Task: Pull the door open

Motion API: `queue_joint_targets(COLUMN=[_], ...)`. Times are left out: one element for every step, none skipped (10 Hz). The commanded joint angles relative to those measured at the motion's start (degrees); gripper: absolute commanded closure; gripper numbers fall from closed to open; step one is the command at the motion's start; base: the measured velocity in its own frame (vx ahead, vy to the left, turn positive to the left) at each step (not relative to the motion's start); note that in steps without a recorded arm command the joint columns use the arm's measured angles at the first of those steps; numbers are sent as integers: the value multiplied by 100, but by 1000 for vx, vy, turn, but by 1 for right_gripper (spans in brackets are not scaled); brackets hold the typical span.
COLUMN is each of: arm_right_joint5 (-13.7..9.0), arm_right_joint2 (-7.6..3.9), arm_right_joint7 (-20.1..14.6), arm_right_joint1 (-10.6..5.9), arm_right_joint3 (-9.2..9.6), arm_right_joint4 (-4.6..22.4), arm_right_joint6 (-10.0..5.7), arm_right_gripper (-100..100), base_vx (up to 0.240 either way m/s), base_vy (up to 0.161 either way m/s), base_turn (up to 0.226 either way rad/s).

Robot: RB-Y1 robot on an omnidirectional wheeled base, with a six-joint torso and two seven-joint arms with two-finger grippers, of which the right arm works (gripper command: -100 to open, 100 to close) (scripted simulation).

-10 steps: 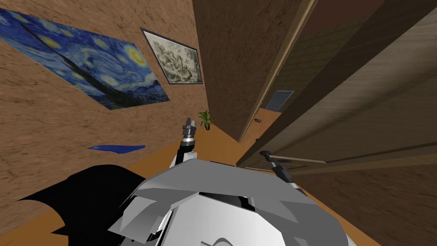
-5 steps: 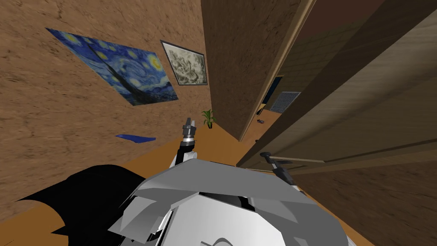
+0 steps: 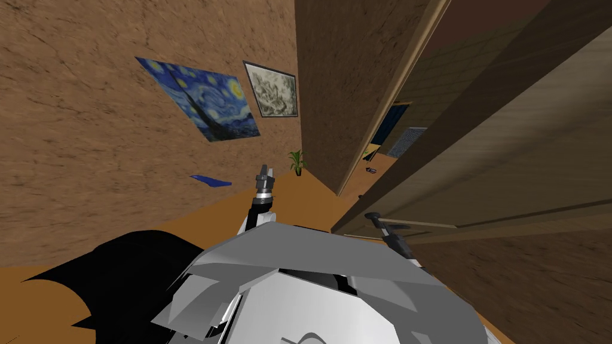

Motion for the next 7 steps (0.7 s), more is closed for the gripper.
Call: queue_joint_targets(arm_right_joint5=[0, 1, 3, 4, 5, 23, 73], arm_right_joint2=[-26, -37, -46, -54, -63, -26, -43], arm_right_joint7=[-2, -10, -16, -21, -27, -32, -28], arm_right_joint1=[1, -13, -24, -34, -45, -66, -18], arm_right_joint3=[-1, 2, 6, 8, 11, 42, 102], arm_right_joint4=[36, 67, 96, 119, 144, 182, 222], arm_right_joint6=[-53, -81, -106, -128, -150, -154, -316], arm_right_gripper=[100, 100, 100, 100, 100, 100, 100], base_vx=[-226, -206, -181, -173, -197, -87, -66], base_vy=[-66, -68, -68, -79, -80, -32, -16], base_turn=[144, 152, 135, 106, 119, 38, -4])
